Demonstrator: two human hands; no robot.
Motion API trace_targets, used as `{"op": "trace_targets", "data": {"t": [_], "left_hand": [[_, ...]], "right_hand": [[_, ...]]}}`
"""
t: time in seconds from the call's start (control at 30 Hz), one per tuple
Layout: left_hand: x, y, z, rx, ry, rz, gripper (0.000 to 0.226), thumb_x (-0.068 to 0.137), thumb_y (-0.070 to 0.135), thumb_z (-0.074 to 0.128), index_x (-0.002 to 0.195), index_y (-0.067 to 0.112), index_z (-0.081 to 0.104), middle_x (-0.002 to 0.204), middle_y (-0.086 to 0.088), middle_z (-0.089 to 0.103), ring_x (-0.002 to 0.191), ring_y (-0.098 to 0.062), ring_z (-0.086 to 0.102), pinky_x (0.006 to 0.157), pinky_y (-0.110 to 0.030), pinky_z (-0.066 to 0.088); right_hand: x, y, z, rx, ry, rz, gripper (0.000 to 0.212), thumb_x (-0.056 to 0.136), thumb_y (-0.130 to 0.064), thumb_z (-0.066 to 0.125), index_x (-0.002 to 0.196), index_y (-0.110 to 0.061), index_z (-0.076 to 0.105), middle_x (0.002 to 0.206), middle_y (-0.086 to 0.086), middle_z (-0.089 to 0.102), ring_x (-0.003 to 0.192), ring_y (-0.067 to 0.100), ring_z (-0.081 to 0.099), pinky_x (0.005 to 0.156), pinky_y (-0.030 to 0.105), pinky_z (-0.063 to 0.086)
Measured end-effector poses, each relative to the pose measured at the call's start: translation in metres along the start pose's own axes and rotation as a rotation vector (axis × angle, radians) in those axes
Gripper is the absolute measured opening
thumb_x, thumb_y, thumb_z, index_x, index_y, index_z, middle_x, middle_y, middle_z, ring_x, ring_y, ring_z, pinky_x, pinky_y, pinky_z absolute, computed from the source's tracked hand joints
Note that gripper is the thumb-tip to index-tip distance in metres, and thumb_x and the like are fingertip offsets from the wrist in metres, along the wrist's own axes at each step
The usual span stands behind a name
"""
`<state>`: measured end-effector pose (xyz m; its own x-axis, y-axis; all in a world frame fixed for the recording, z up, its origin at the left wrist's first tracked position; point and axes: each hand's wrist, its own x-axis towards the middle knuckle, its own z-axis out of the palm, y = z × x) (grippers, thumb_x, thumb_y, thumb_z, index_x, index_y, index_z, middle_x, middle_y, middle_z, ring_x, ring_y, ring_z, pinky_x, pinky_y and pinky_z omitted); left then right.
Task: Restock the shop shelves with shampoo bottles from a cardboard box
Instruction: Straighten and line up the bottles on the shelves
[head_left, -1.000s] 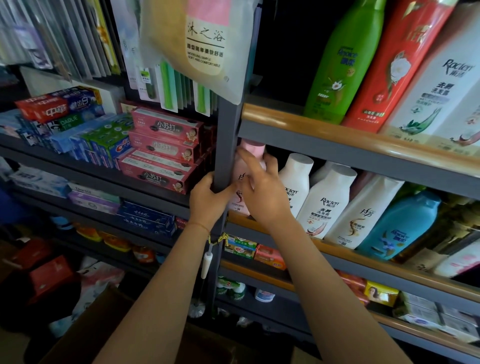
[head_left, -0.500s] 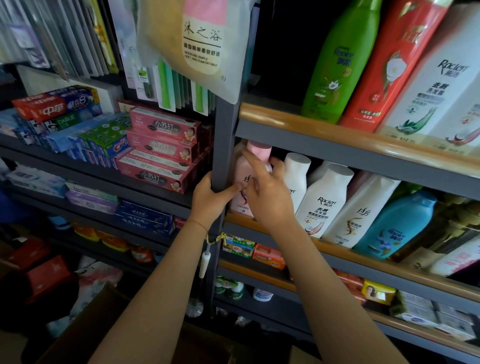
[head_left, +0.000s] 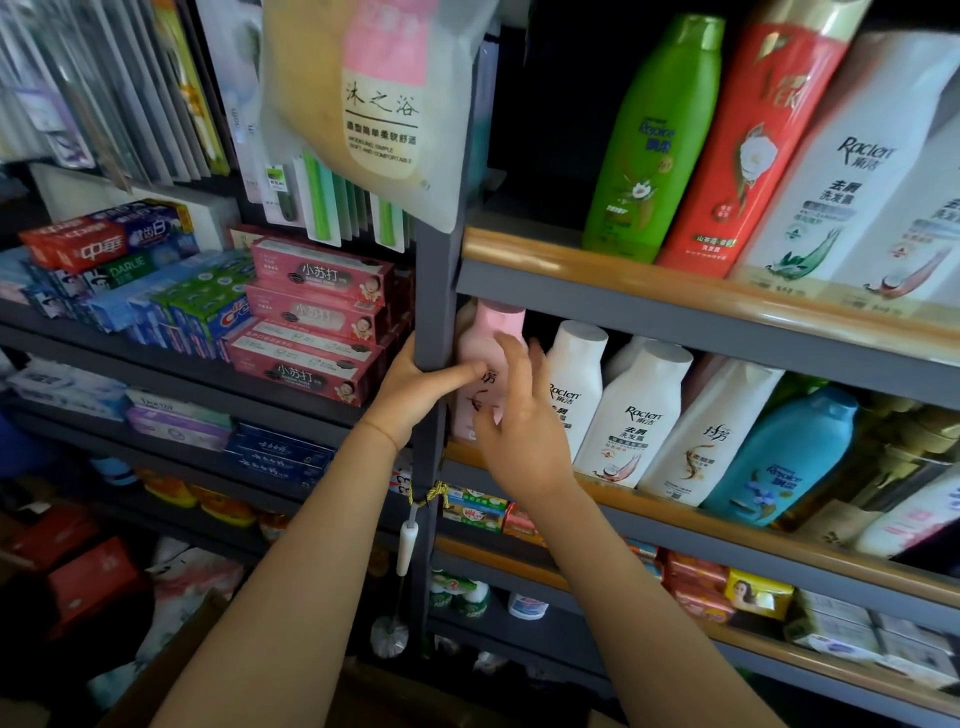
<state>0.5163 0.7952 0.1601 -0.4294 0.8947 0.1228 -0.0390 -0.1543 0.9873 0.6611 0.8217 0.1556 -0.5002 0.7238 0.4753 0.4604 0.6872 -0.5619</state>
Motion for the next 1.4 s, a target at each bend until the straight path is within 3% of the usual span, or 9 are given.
{"op": "trace_targets", "data": {"t": [0.1, 0.23, 0.43, 0.57, 0.8, 0.93, 1.07, 1.23, 1.4], "left_hand": [[0.002, -0.002, -0.001, -0.003, -0.006, -0.008, 0.055, 0.08, 0.01, 0.08, 0.129, 0.025, 0.06, 0.117, 0.011, 0.07, 0.1, 0.007, 0.065, 0.073, -0.005, 0.049], [0.004, -0.005, -0.002, 0.007, -0.015, -0.036, 0.054, 0.079, 0.016, 0.082, 0.128, 0.025, 0.061, 0.116, 0.01, 0.071, 0.103, 0.003, 0.066, 0.078, -0.011, 0.049], [0.006, -0.006, -0.005, 0.017, -0.045, -0.057, 0.053, 0.081, 0.018, 0.08, 0.13, 0.023, 0.061, 0.117, 0.007, 0.072, 0.103, 0.0, 0.067, 0.08, -0.014, 0.05], [0.006, -0.013, -0.007, 0.017, -0.052, -0.077, 0.053, 0.081, 0.02, 0.081, 0.13, 0.025, 0.062, 0.117, 0.006, 0.072, 0.108, -0.007, 0.067, 0.09, -0.025, 0.051], [0.004, -0.027, -0.013, 0.044, -0.1, -0.116, 0.078, 0.066, 0.041, 0.087, 0.137, 0.031, 0.056, 0.125, 0.007, 0.069, 0.119, -0.011, 0.062, 0.104, -0.035, 0.047], [-0.001, -0.035, -0.014, 0.04, -0.102, -0.172, 0.088, 0.057, 0.044, 0.089, 0.137, 0.029, 0.056, 0.125, 0.006, 0.068, 0.121, -0.013, 0.061, 0.105, -0.037, 0.046], [-0.006, -0.049, -0.017, 0.054, -0.072, -0.239, 0.087, 0.054, 0.045, 0.092, 0.133, 0.03, 0.059, 0.121, 0.005, 0.07, 0.117, -0.016, 0.063, 0.106, -0.046, 0.048], [-0.009, -0.06, -0.012, 0.07, -0.009, -0.248, 0.069, 0.071, 0.028, 0.088, 0.133, 0.026, 0.057, 0.121, 0.004, 0.068, 0.115, -0.013, 0.062, 0.101, -0.037, 0.05], [-0.009, -0.063, -0.011, 0.066, -0.001, -0.22, 0.063, 0.073, 0.024, 0.087, 0.13, 0.03, 0.059, 0.12, 0.006, 0.069, 0.113, -0.01, 0.062, 0.097, -0.031, 0.051]], "right_hand": [[-0.005, -0.001, 0.004, -0.016, 0.014, 0.004, 0.082, 0.093, -0.016, 0.05, 0.151, -0.045, 0.0, 0.163, 0.015, 0.009, 0.053, 0.024, 0.058, 0.045, 0.037, 0.05], [-0.004, -0.001, 0.006, -0.013, 0.021, 0.005, 0.088, 0.093, -0.015, 0.05, 0.151, -0.049, -0.007, 0.162, 0.015, 0.009, 0.054, 0.023, 0.057, 0.046, 0.036, 0.05], [-0.004, -0.001, 0.008, -0.014, 0.033, 0.01, 0.086, 0.092, -0.013, 0.051, 0.152, -0.046, -0.002, 0.16, 0.013, 0.013, 0.054, 0.022, 0.055, 0.045, 0.039, 0.051], [-0.003, 0.0, 0.008, -0.01, 0.034, -0.001, 0.086, 0.092, -0.013, 0.051, 0.151, -0.045, -0.002, 0.159, 0.014, 0.013, 0.058, 0.024, 0.058, 0.045, 0.037, 0.05], [-0.008, -0.001, 0.008, 0.004, 0.064, -0.031, 0.08, 0.094, -0.017, 0.049, 0.152, -0.043, 0.001, 0.162, 0.014, 0.01, 0.061, 0.023, 0.061, 0.044, 0.034, 0.049], [-0.021, 0.0, 0.013, -0.001, 0.159, -0.057, 0.062, 0.093, -0.023, 0.043, 0.151, -0.029, 0.021, 0.155, 0.015, 0.023, 0.073, 0.024, 0.064, 0.043, 0.034, 0.051], [-0.044, 0.014, 0.029, -0.049, 0.131, 0.01, 0.058, 0.087, -0.007, 0.052, 0.141, -0.022, 0.034, 0.14, 0.014, 0.038, 0.054, 0.017, 0.05, 0.035, 0.024, 0.041], [-0.058, 0.027, 0.044, -0.06, 0.027, 0.128, 0.058, 0.089, -0.008, 0.054, 0.145, -0.016, 0.037, 0.144, 0.012, 0.038, 0.055, 0.017, 0.052, 0.037, 0.021, 0.039], [-0.064, 0.027, 0.051, -0.036, -0.016, 0.195, 0.069, 0.091, -0.01, 0.053, 0.152, -0.025, 0.023, 0.149, 0.005, 0.03, 0.059, 0.019, 0.057, 0.042, 0.033, 0.051]]}}
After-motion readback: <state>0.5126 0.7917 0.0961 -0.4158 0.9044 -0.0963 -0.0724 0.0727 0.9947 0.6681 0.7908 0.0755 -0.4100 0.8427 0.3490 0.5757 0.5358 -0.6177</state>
